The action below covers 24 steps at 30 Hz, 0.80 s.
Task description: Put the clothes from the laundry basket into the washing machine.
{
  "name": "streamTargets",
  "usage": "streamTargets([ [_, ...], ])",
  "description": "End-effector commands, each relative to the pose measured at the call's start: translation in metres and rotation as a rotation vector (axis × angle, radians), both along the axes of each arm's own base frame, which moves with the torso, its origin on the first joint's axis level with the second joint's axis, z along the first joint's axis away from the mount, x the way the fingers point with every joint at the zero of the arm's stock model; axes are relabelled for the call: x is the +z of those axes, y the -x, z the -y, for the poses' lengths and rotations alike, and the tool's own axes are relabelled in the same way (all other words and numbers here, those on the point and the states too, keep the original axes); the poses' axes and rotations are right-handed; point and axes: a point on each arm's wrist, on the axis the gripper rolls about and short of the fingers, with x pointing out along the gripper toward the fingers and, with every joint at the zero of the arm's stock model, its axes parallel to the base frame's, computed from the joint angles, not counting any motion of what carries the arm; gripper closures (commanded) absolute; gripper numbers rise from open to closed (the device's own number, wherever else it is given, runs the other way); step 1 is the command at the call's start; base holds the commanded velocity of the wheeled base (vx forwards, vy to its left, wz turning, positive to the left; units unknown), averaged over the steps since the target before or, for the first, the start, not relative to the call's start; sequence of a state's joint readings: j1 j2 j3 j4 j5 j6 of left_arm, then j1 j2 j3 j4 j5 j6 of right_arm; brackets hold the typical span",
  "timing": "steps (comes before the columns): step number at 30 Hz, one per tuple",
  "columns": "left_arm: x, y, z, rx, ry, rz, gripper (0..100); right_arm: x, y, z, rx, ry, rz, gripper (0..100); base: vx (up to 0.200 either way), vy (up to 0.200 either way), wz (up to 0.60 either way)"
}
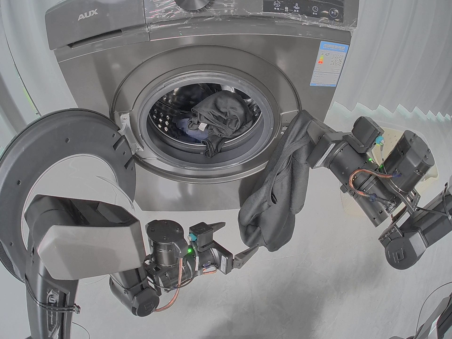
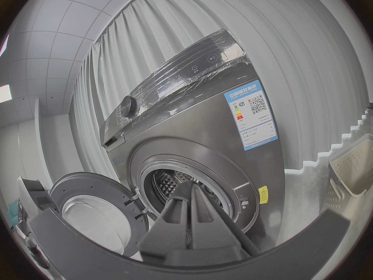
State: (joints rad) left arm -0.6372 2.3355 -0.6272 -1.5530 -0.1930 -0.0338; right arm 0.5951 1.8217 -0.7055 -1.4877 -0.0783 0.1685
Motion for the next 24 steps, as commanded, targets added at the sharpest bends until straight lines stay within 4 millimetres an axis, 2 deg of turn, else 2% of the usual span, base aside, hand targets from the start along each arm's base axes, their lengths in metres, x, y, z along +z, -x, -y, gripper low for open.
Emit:
streamTargets([
  [1, -0.010, -0.012, 0.014, -0.003, 0.013, 0.022, 0, -0.001, 0.001, -0.002, 0.006, 0.003, -0.004, 100, 0.000, 0.000, 0.00],
  [8, -0.023, -0.036, 0.025, 0.015, 0.037, 0.063, 0, -0.001, 0.002, -0.003, 0.011, 0.003, -0.004, 100, 0.000, 0.000, 0.00],
  [21, -0.037, -0.057, 0.039, 0.073, 0.061, 0.105, 0, 0.000, 0.003, -0.003, 0.012, 0.000, 0.000, 100, 0.000, 0.000, 0.00],
  [22, -0.036, -0.059, 0.039, 0.086, 0.067, 0.112, 100, 0.000, 0.003, -0.003, 0.012, -0.001, 0.001, 100, 0.000, 0.000, 0.00],
  [24, -0.034, -0.061, 0.040, 0.103, 0.074, 0.118, 100, 0.000, 0.003, -0.002, 0.011, 0.000, 0.000, 100, 0.000, 0.000, 0.00],
])
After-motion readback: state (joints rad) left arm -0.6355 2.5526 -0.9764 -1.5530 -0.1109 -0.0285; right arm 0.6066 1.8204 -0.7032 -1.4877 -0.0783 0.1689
